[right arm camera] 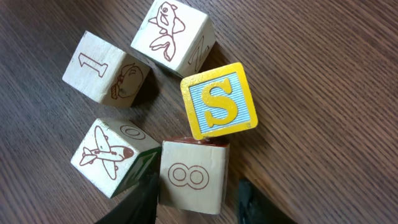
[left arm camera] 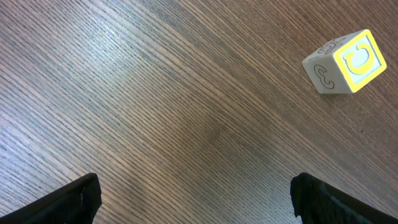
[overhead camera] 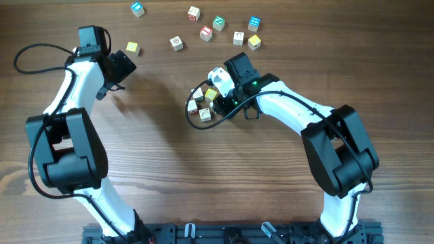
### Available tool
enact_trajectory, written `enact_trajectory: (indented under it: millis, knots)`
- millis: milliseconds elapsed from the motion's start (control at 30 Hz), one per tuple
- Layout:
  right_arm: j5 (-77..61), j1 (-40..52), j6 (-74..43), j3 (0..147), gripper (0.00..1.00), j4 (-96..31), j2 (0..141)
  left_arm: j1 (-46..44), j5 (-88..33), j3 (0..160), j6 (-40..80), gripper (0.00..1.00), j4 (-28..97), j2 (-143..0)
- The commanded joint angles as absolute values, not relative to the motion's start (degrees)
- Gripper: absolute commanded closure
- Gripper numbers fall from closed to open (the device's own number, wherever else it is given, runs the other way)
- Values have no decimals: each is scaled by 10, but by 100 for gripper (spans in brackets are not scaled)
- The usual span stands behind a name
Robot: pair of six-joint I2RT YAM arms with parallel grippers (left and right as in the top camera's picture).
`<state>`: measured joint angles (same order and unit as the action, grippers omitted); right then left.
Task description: Form a circle
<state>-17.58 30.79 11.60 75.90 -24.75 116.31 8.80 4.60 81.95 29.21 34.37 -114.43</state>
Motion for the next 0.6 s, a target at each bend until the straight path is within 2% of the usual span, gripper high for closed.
enact_trajectory:
  millis: [0,333,367,433,567]
  knots:
    - [-185,310,112,761,57,-251,1172,89,45,826,288,0,343,-1135]
    - [-175,310,149,761,61,-266,1160,89,45,826,288,0,343,-1135]
    - [-179,310,148,761,59,-266,1160,89,45,826,288,0,343,-1135]
    - [-183,310,133,761,50,-264,1160,89,45,826,288,0,343,-1135]
    - [-182,310,133,761,50,-259,1160,89,45,826,288,0,343,-1135]
